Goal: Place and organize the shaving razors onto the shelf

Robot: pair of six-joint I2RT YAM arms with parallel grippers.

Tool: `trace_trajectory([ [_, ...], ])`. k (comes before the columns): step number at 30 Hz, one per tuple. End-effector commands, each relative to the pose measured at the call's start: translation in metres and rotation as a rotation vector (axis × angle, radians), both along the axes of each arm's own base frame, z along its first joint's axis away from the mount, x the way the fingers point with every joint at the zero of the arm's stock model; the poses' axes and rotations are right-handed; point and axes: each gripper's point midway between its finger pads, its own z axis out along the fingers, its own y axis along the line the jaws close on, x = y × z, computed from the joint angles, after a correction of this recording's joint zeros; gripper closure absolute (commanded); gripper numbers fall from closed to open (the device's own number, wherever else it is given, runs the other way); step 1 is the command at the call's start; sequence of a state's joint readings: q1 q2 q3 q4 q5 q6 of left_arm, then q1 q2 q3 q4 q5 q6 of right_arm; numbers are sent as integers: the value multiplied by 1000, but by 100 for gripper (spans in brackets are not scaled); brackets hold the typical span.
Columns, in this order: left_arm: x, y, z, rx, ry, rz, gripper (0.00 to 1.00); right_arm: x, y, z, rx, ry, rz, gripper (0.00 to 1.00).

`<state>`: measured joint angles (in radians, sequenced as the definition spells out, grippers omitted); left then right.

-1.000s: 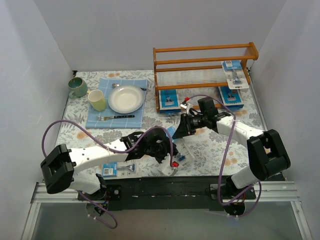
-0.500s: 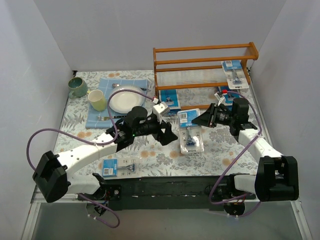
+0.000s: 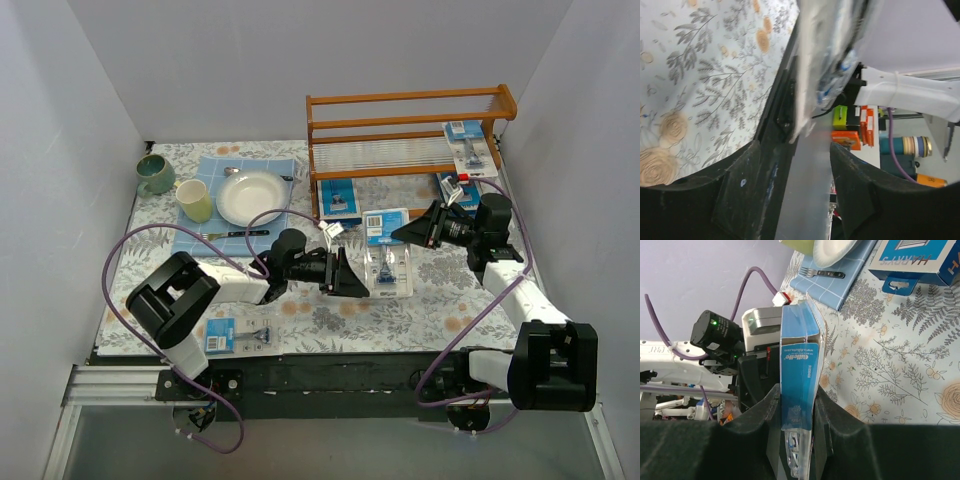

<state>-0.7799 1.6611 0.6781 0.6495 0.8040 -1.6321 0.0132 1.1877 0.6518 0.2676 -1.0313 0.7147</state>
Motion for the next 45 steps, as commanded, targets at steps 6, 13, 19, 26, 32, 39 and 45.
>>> trace_trajectory([
  [6,1,-7,39,-172,-38,-34,54,16,-9,5,0,-13,-45,92],
  [13,7,-13,28,-149,-13,-12,56,22,-12,-2,11,28,-73,93],
  [19,15,-27,26,-157,-27,-9,62,21,-13,-9,14,59,-90,95],
  [26,19,-35,24,-163,-25,-25,84,17,-14,-20,6,96,-105,96],
  [32,21,-22,31,-143,2,-25,100,17,-25,-25,-41,108,-118,64],
  [39,49,0,54,-129,-116,9,100,18,-60,-4,-221,20,-142,44],
  [45,76,-21,87,-195,-191,-2,100,13,-92,14,-391,-94,-220,37],
])
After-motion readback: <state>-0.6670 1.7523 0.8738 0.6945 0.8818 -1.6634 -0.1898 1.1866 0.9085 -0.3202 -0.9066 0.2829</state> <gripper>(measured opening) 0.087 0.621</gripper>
